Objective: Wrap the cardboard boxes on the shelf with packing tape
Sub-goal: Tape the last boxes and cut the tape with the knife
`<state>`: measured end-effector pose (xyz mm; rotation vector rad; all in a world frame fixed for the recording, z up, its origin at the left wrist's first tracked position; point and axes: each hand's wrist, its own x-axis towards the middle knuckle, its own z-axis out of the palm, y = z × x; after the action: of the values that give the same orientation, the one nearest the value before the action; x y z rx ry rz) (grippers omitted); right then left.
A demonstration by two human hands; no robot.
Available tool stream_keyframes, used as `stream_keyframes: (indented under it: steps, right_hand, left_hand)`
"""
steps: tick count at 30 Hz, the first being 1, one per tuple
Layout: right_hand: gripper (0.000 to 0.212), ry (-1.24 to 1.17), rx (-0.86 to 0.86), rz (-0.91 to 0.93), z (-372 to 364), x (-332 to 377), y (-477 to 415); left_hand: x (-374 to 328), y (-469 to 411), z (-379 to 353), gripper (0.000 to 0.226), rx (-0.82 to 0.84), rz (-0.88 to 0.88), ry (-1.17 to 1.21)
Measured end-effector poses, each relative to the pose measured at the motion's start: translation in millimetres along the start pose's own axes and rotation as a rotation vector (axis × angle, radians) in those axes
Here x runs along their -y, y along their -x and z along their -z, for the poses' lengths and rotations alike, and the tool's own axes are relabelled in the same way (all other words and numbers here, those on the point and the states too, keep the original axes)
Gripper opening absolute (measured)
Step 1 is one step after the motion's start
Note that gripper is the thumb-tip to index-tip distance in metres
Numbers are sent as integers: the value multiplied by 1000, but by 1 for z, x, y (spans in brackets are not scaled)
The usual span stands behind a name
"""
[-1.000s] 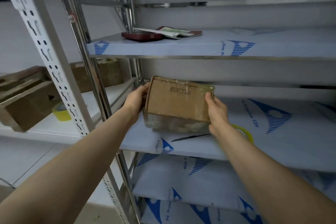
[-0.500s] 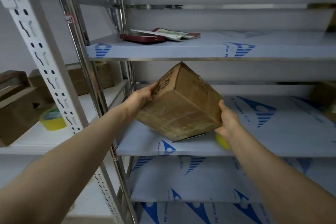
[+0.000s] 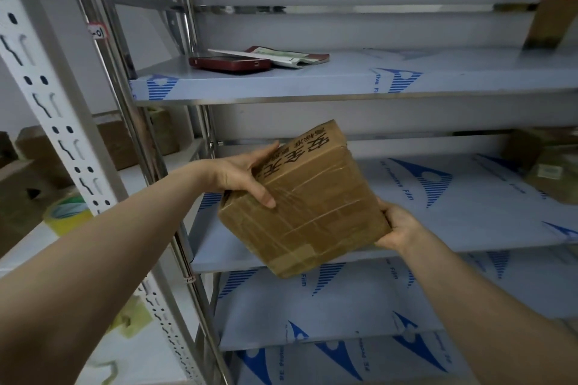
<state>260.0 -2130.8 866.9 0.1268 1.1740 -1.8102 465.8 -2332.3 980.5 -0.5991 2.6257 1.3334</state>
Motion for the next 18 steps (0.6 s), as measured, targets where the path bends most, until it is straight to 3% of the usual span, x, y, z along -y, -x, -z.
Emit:
stream_keyframes:
  steps: [2, 5, 7, 11, 14, 18]
  right_hand:
    - [36, -21, 15, -3, 3, -1, 5]
    - [52, -142, 76, 31, 8, -4, 15]
    - [52, -169, 91, 83, 11, -4, 17]
    - [62, 31, 212, 156, 12, -9, 10]
    - [77, 222, 319, 153, 6, -15, 8]
    - [86, 421, 388, 190, -9, -22, 11]
  left_hand:
    - [3, -3, -2, 123, -4, -20, 21]
    - [14, -7, 1, 126, -37, 9, 223]
    - [25, -7, 3, 126, -17, 27, 347]
    - [42, -5, -3, 104, 29, 23, 558]
    - [53, -5, -12, 94, -42, 50, 727]
    - [63, -5, -21, 57, -158, 95, 834]
